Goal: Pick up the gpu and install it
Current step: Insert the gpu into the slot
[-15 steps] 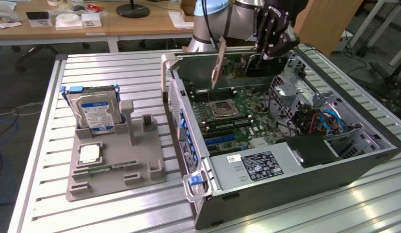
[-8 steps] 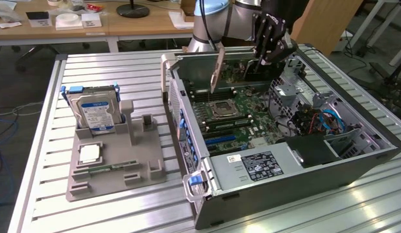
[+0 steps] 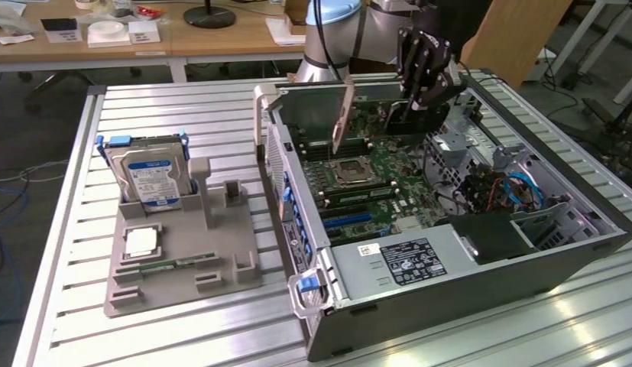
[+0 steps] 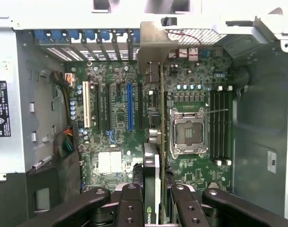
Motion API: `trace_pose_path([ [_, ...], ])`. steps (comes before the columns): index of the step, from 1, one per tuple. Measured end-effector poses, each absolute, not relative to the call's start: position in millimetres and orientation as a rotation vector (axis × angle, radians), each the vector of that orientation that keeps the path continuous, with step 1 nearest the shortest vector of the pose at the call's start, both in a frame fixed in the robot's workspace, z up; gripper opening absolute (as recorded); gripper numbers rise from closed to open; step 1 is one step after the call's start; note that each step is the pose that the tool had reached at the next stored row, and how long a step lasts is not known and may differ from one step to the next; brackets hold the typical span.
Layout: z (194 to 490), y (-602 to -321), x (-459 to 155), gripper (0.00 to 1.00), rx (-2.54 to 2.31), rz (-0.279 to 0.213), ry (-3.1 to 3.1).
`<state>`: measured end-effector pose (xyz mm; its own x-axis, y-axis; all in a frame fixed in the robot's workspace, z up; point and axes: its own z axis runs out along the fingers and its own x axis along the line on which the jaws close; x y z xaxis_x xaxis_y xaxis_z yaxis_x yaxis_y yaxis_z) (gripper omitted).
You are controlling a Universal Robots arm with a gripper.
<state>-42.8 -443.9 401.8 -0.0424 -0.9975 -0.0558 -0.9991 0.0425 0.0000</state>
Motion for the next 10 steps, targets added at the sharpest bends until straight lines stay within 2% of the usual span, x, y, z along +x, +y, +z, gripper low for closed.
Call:
trace_pose_path([
  [10,385.1,-454.1,-42.9,0.27,-2.145,0.06,2.239],
])
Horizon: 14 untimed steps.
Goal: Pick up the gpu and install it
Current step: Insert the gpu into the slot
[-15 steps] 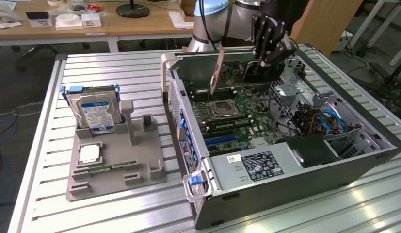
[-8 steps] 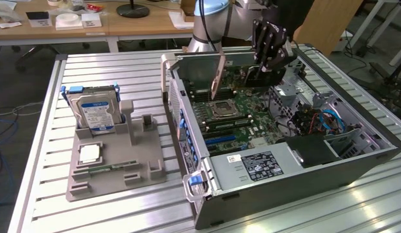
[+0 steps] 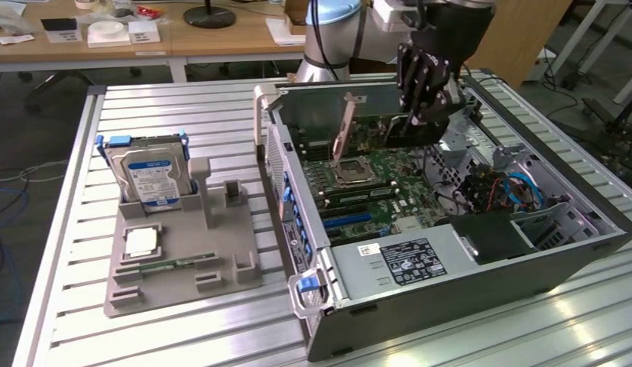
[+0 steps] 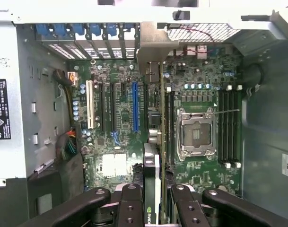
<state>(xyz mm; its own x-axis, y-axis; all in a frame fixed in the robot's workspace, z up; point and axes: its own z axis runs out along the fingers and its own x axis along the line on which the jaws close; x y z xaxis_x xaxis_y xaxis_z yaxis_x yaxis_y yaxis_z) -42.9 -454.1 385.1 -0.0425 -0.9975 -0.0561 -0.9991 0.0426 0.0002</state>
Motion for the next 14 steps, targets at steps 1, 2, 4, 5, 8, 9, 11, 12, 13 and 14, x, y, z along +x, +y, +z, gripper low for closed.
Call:
trace_pose_path([
  [1,383.5,-457.0,-42.9,0.27,-2.145,0.061,2.238],
  [2,381.9,-460.4,-42.9,0.27,-2.145,0.061,2.238],
  [4,378.5,-465.9,-42.8,0.27,-2.144,0.062,2.238],
  [5,376.5,-467.7,-42.8,0.27,-2.144,0.063,2.237],
  [8,371.1,-470.2,-42.9,0.27,-2.144,0.063,2.238],
  [9,369.3,-470.3,-43.0,0.27,-2.144,0.063,2.238],
  [11,368.3,-470.3,-42.9,0.27,-2.144,0.063,2.238],
  [12,368.3,-470.3,-42.8,0.27,-2.144,0.063,2.237],
  [13,368.3,-470.3,-42.8,0.27,-2.144,0.063,2.237],
  [14,368.3,-470.3,-42.8,0.27,-2.144,0.063,2.237],
])
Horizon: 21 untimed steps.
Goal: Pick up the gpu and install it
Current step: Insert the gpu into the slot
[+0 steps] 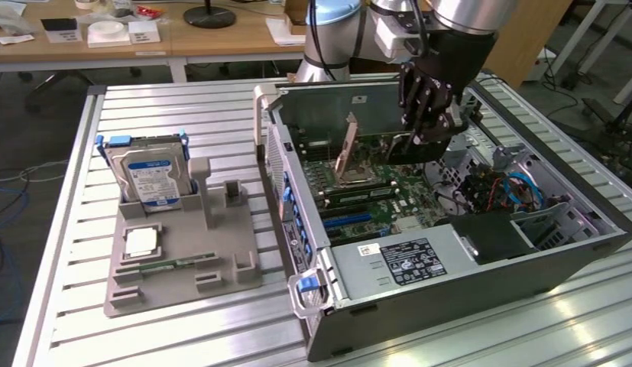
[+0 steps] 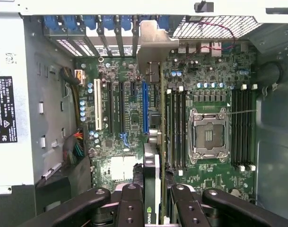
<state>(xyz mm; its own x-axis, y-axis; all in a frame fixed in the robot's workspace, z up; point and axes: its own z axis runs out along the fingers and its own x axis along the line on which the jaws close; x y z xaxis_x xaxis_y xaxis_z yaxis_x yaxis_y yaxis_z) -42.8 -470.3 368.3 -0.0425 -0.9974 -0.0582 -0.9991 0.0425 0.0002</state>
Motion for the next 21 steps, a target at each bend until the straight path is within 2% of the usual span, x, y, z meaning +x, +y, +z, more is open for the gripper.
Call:
trace_pose_path([
  [21,332.8,-469.8,-43.6,0.27,-2.144,0.063,2.237],
])
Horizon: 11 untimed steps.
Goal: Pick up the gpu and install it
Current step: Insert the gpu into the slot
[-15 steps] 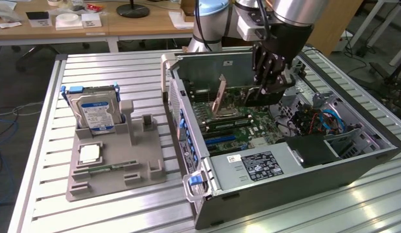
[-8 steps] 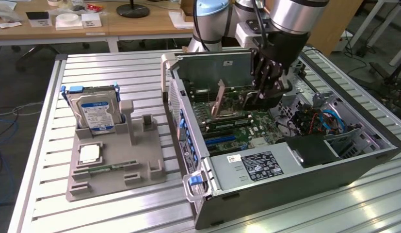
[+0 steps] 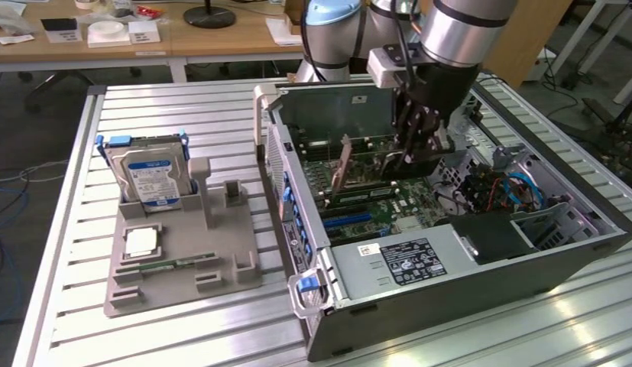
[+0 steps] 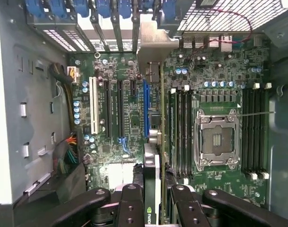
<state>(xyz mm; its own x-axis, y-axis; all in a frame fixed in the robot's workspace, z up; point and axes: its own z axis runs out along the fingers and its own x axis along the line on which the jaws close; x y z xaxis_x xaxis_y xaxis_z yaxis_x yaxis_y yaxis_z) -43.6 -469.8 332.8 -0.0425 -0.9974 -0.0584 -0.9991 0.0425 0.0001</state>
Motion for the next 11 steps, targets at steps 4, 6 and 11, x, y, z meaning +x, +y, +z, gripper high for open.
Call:
trace_pose_path([
  [4,325.5,-469.8,-43.8,0.27,-2.144,0.063,2.237],
  [6,323.1,-469.8,-44.4,0.27,-2.143,0.066,2.236],
  [11,320.4,-469.8,-45.2,0.27,-2.143,0.067,2.235],
])
